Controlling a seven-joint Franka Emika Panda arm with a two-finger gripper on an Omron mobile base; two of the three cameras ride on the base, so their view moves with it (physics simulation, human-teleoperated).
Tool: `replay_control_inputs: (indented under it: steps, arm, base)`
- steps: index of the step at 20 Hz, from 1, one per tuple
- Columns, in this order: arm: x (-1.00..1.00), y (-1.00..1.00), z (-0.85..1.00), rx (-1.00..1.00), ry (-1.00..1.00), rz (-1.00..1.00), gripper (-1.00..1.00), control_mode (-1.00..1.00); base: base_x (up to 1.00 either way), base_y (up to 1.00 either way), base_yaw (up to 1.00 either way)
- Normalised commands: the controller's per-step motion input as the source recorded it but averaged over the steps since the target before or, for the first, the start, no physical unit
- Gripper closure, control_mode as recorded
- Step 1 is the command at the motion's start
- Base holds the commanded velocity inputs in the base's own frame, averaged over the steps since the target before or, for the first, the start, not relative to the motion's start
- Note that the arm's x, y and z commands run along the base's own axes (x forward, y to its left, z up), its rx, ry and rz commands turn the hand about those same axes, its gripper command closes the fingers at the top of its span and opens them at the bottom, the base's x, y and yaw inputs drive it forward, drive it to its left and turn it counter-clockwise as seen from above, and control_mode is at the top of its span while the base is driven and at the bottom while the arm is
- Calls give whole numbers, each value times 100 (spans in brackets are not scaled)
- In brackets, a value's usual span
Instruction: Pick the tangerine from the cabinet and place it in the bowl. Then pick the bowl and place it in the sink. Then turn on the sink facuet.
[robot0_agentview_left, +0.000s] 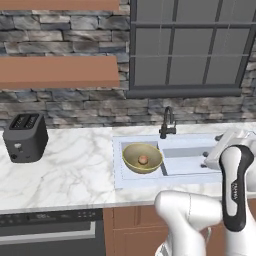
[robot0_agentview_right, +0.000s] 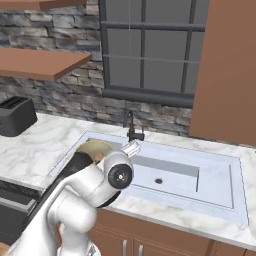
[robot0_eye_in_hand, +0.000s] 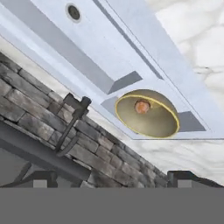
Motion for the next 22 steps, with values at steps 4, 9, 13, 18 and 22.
replay_control_inputs:
  steps: [4, 9, 13, 18, 22]
  arm:
    - [24, -36, -3, 28, -2, -16, -100, -100]
    - [55, -38, 0, 25, 0, -9, -100, -100]
    - [45, -48, 0, 25, 0, 0, -100, -100]
    - [54, -33, 0, 17, 0, 5, -100, -100]
    - [50, -14, 0, 8, -1, 14, -100, -100]
  base:
    - [0, 0, 0]
    - [0, 0, 0]
    - [0, 0, 0]
    - [0, 0, 0]
    - [0, 0, 0]
